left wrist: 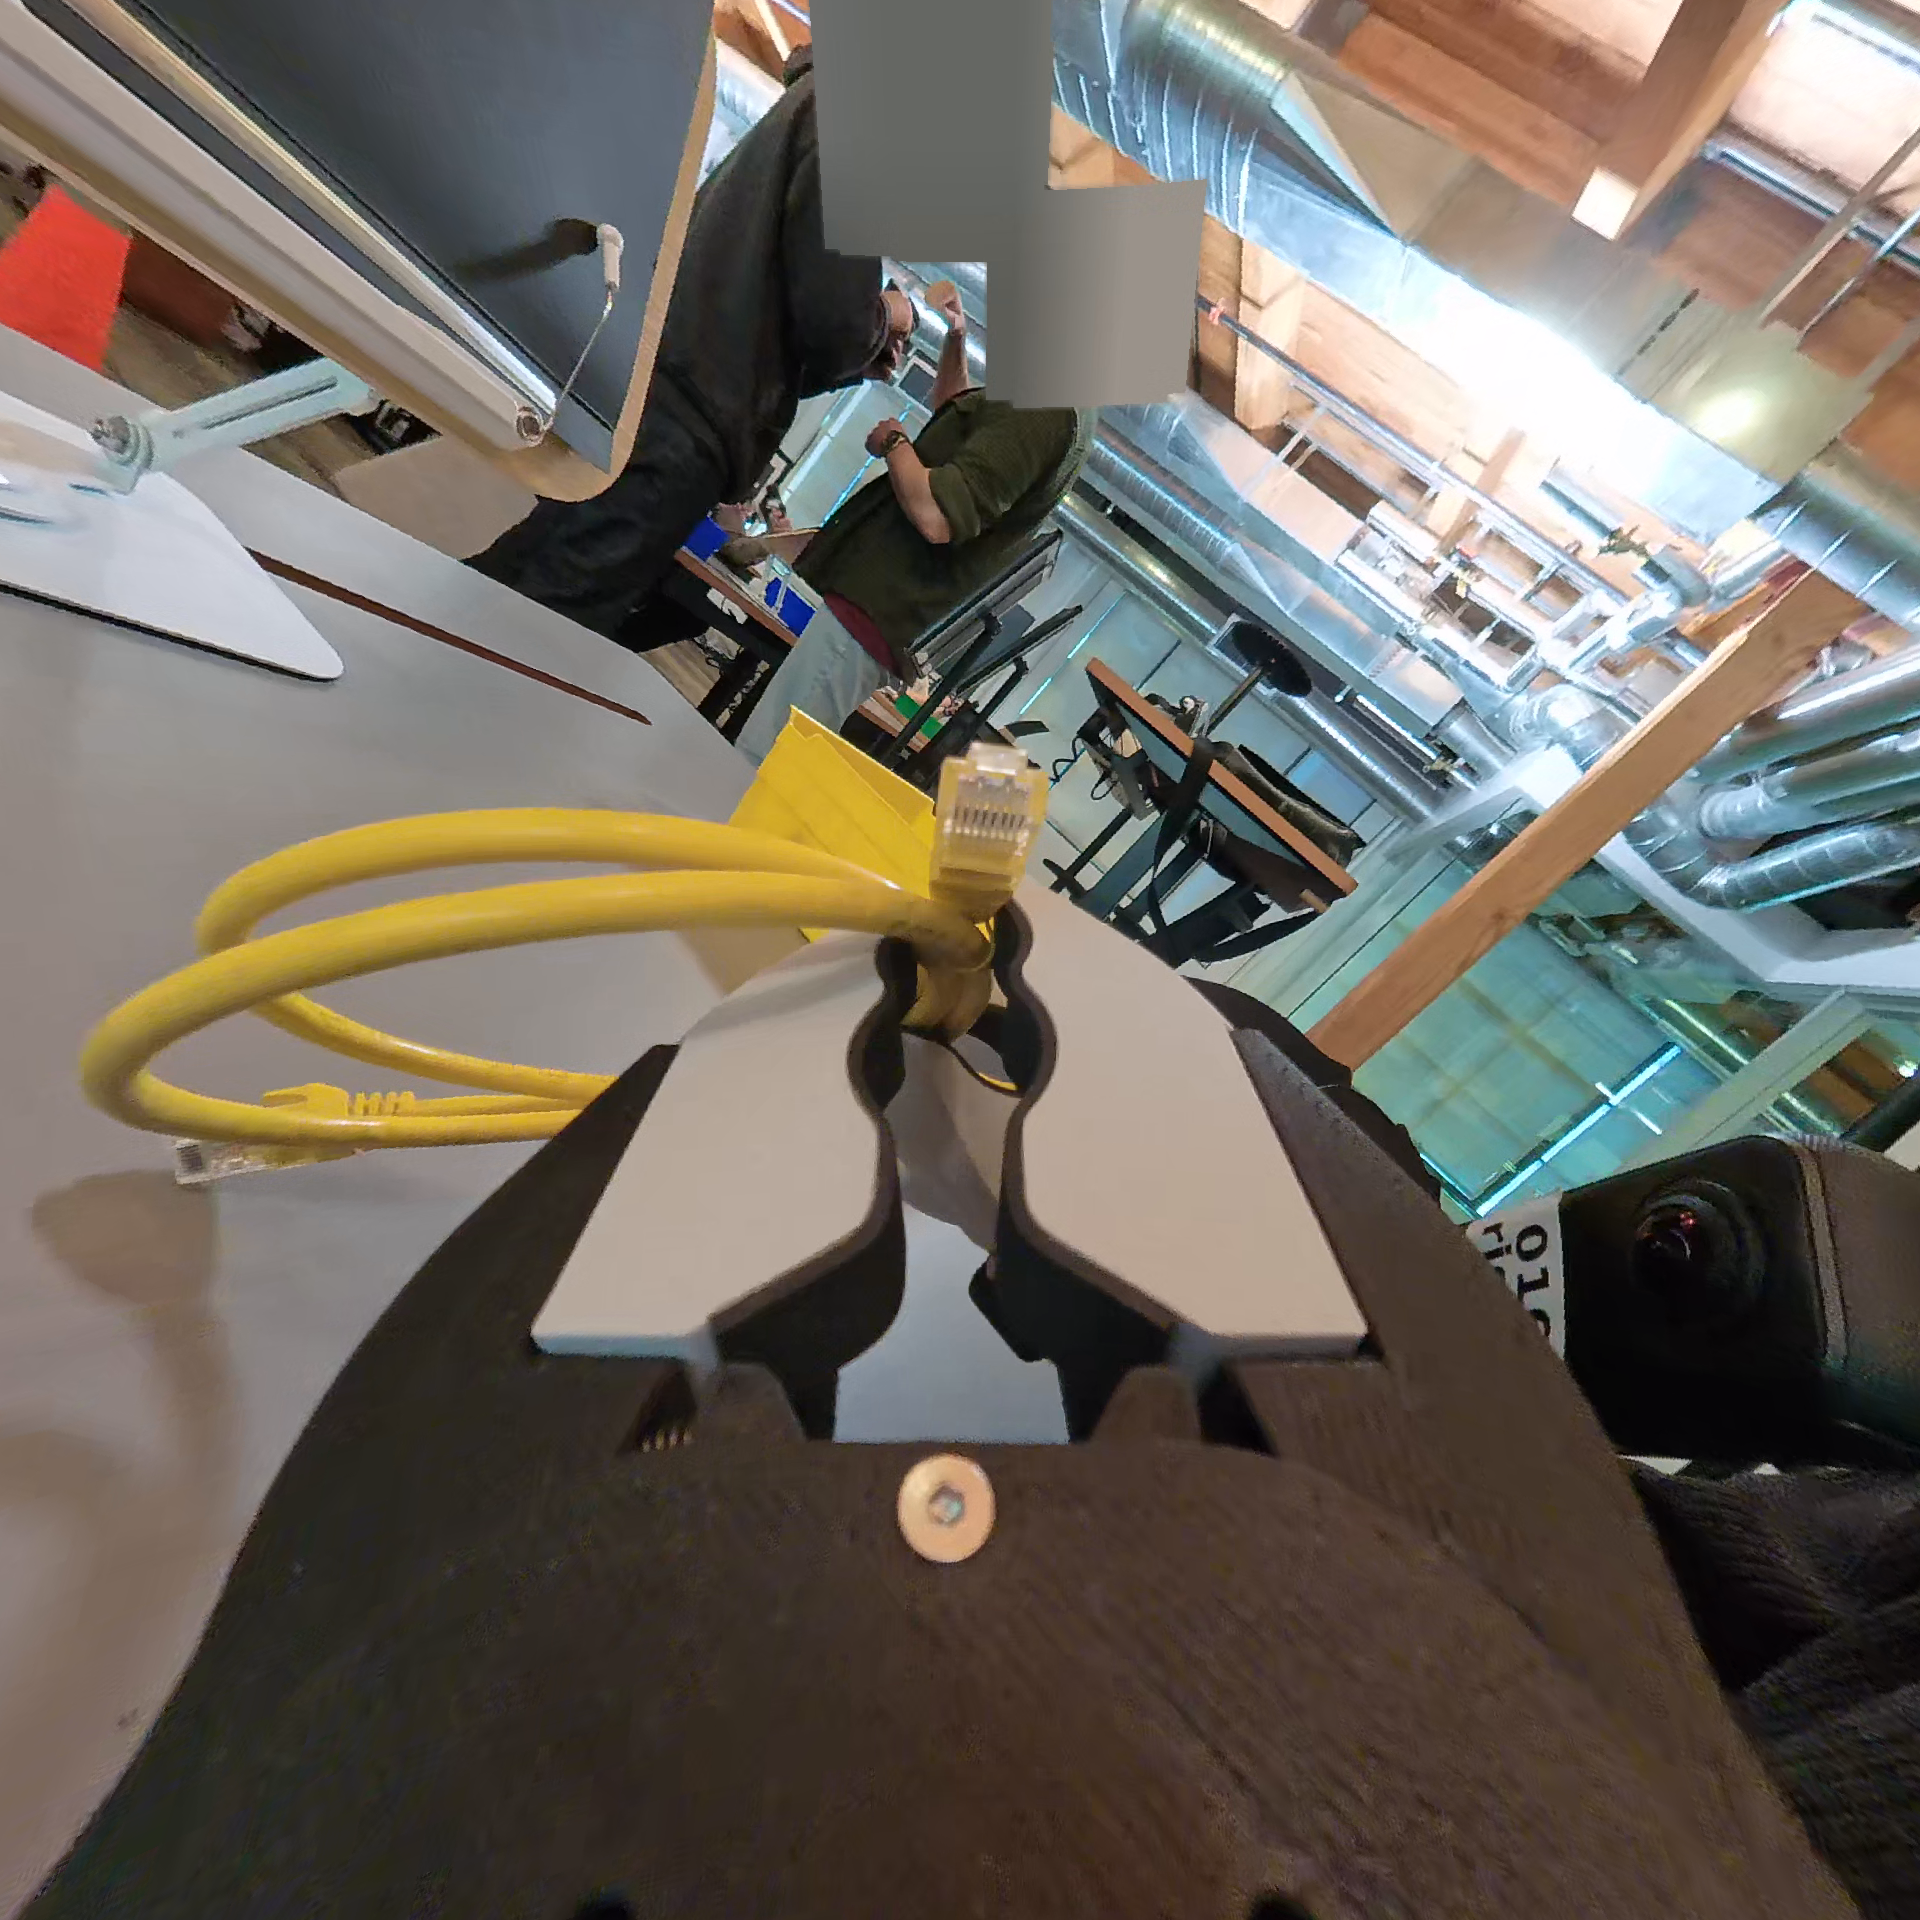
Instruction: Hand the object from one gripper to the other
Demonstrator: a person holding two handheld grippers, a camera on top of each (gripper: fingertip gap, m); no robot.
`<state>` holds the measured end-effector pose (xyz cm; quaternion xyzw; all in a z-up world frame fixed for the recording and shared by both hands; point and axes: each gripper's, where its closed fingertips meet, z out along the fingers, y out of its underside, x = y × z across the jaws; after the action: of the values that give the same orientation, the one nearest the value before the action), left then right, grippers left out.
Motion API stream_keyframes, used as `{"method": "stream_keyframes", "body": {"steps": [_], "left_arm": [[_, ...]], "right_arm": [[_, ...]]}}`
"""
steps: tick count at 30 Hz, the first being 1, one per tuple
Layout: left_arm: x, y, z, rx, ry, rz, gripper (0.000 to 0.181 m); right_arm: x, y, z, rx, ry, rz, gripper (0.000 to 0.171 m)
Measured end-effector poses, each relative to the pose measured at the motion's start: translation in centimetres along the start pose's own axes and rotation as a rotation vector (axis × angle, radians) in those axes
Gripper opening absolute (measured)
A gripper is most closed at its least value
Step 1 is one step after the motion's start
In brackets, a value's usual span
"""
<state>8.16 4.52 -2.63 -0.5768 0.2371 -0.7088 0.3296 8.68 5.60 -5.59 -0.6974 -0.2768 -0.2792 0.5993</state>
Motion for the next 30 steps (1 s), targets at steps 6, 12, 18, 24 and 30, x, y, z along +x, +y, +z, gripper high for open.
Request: {"method": "stream_keyframes", "body": {"steps": [6,12,18,24,30], "left_arm": [[0.2,0.0,0.0,-0.003,0.009,0.023,0.014],[-0.3,-1.6,-0.7,0.046,0.005,0.034,0.014],[-0.2,-4.7,-2.4,0.171,0.120,-0.043,0.014],[-0.5,-6.3,-3.4,0.234,0.213,-0.164,0.014],[-2.2,-6.2,-3.6,0.249,0.191,-0.312,0.014]], "right_arm": [[0.0,-0.1,-0.1,0.020,-0.013,0.035,0.019],[1.2,0.1,-0.1,0.055,-0.059,0.228,0.051],[3.0,1.4,0.0,0.068,-0.108,0.481,0.051],[4.2,1.9,-0.1,0.117,-0.169,0.700,0.049],[3.8,1.5,-0.2,0.151,-0.222,0.703,0.045]]}}
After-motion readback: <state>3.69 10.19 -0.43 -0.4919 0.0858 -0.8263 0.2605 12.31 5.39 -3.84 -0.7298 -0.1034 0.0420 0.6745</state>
